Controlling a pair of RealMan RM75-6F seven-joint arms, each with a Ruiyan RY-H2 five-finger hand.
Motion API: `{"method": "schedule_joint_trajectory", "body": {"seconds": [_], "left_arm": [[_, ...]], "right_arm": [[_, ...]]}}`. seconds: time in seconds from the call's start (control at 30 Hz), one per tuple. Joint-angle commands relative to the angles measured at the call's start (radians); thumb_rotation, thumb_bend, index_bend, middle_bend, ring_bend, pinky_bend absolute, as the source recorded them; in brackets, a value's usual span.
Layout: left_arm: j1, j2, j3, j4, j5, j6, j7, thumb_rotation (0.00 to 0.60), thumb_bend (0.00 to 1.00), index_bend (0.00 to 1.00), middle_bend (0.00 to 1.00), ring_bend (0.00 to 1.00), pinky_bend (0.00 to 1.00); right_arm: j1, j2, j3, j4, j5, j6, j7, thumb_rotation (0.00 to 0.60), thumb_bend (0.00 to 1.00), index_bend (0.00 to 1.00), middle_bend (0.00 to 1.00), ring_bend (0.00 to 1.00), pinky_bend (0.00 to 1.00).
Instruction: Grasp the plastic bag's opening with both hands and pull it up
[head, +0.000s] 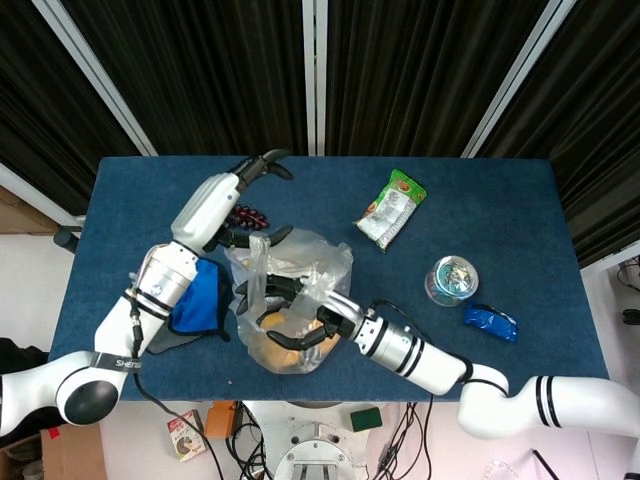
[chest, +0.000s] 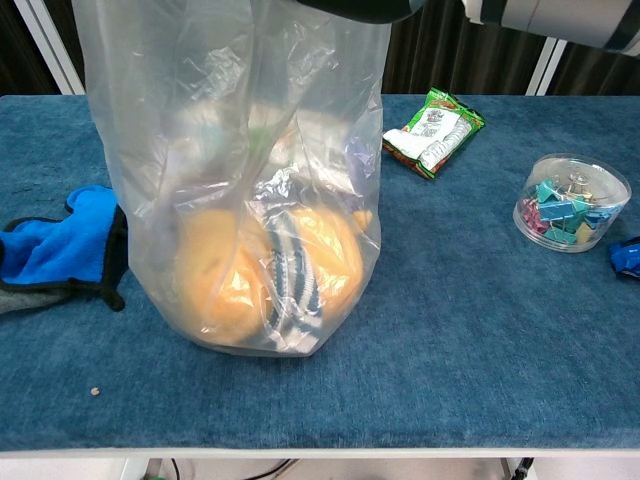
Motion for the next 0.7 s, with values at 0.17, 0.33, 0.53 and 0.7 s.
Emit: {"method": "schedule_joint_trajectory", "body": {"seconds": [0.17,0.33,0.53,0.7], "left_arm": [[0.002,0.015,-0.007,0.014,-0.029,-0.027,-0.031,0.400,0.44,0.11,0.26,0.13,0.20],[0.000,0.029,-0.009,0.031,-0.059,-0.061,-0.055,0.402,0.47,0.12,0.26,0.13,0.20],[-0.013,0.043,0.002,0.046,-0.090,-0.105,-0.051,0.399,0.47,0.12,0.26,0.13,0.20],[-0.037,0.057,0.020,0.054,-0.140,-0.140,-0.021,0.436,0.47,0.12,0.26,0.13,0.20]], "right_arm": [[-0.004,0.014,-0.006,-0.008,-0.018,0.015,0.016,0.600,0.42,0.26,0.32,0.16,0.21],[-0.005,0.027,-0.013,-0.014,-0.034,0.026,0.025,0.600,0.42,0.26,0.32,0.16,0.21],[-0.005,0.040,-0.017,-0.021,-0.044,0.039,0.037,0.600,0.42,0.26,0.32,0.16,0.22],[0.001,0.048,-0.013,-0.028,-0.045,0.042,0.044,0.600,0.42,0.26,0.32,0.16,0.22]]}}
